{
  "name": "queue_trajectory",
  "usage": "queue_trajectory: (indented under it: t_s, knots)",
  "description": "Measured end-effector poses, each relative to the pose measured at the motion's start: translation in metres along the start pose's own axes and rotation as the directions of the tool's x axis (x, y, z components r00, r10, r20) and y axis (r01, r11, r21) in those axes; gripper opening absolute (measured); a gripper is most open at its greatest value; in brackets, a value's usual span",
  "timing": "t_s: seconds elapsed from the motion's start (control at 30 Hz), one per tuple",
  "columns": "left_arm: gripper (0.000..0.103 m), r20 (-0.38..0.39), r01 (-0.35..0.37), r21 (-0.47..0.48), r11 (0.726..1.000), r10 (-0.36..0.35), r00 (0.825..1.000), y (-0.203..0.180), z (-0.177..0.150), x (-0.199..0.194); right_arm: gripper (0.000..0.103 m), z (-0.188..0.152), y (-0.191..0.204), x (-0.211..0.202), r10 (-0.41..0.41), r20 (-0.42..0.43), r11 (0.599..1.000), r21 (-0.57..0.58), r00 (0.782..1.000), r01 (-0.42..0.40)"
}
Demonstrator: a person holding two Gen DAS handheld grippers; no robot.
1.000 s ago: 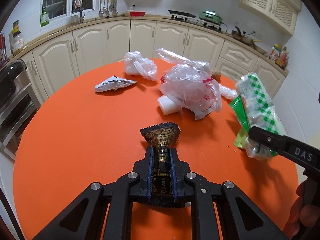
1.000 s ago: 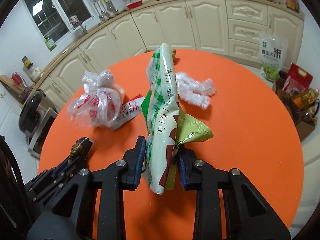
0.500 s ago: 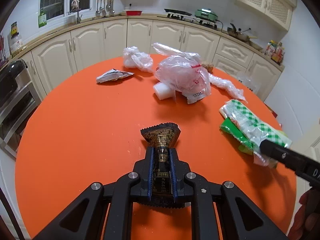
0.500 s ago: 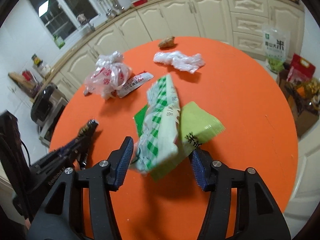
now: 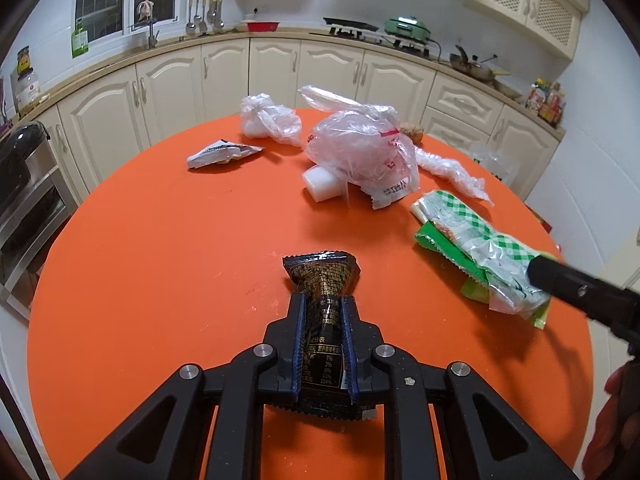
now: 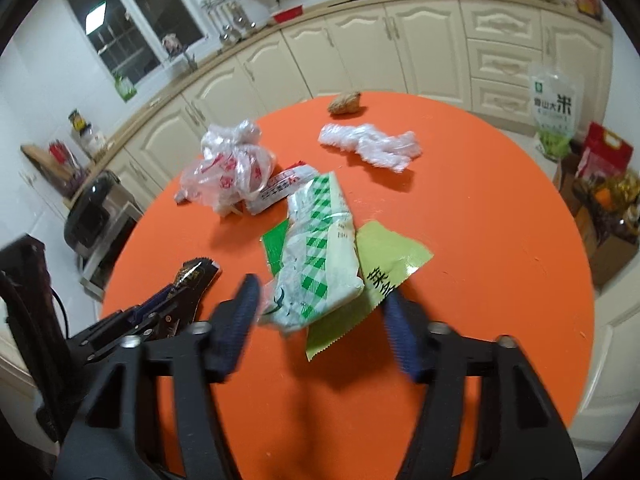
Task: Collect trash
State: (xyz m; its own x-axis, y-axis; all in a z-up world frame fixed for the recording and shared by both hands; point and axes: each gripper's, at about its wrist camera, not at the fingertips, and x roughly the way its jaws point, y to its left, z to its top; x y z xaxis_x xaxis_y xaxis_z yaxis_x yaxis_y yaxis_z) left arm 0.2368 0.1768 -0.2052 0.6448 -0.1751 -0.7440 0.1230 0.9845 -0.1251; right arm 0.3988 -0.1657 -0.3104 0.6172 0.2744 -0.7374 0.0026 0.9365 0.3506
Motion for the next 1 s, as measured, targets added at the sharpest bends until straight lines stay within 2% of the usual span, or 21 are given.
queue_trajectory:
  t_s: [0.13, 0.3, 0.33, 0.47, 0.57, 0.73, 0.83, 0.9, 0.97, 1.0]
  knots:
    - [0.013, 0.002, 0.005, -0.016, 1.0, -0.005, 1.0, -0.001, -0.001, -0.002, 0.071, 0.01, 0.012, 0.0, -0.024, 0.017, 0.997, -0.068, 1.0, 0.026]
    - [0.012, 0.004, 0.008, -0.022, 1.0, -0.008, 1.0, -0.003, -0.002, -0.004, 0.073, 0.018, 0.037, 0.025, -0.088, -0.035, 0.977, -0.197, 0.995, 0.08]
    - [0.012, 0.005, 0.006, -0.024, 1.0, -0.006, 1.0, -0.003, -0.002, -0.006, 0.073, 0.019, 0.038, 0.026, -0.104, -0.033, 0.975, -0.201, 0.994, 0.096]
    - [0.012, 0.003, 0.013, -0.023, 1.0, -0.013, 1.0, 0.0, -0.003, -0.007, 0.086, 0.017, 0.022, 0.011, -0.156, -0.003, 0.98, -0.128, 0.988, 0.155]
    - [0.012, 0.005, 0.009, -0.021, 1.0, -0.009, 1.0, -0.005, -0.004, -0.007, 0.086, 0.011, 0.013, 0.001, -0.113, 0.0, 0.987, -0.112, 0.994, 0.113]
    - [0.012, 0.013, 0.012, -0.043, 0.999, -0.011, 1.0, -0.007, -0.005, -0.007, 0.085, 0.009, 0.034, 0.005, -0.057, 0.001, 0.976, -0.209, 0.998, 0.056]
    - [0.012, 0.013, 0.014, -0.052, 0.999, -0.014, 1.0, -0.006, -0.005, -0.008, 0.082, 0.012, 0.049, 0.033, -0.09, -0.044, 0.963, -0.259, 0.995, 0.075]
    - [0.011, 0.015, 0.013, -0.053, 0.999, -0.012, 1.0, -0.006, -0.005, -0.009, 0.074, 0.013, 0.054, 0.057, -0.143, -0.081, 0.95, -0.291, 0.986, 0.114]
    - [0.01, 0.016, 0.012, -0.049, 0.999, -0.012, 1.0, -0.006, -0.006, -0.01, 0.064, 0.01, 0.062, 0.066, -0.209, -0.055, 0.918, -0.356, 0.976, 0.176]
    - [0.01, 0.017, 0.013, -0.048, 0.999, -0.012, 1.0, -0.006, -0.006, -0.011, 0.063, 0.008, 0.063, 0.067, -0.211, -0.052, 0.912, -0.37, 0.976, 0.178]
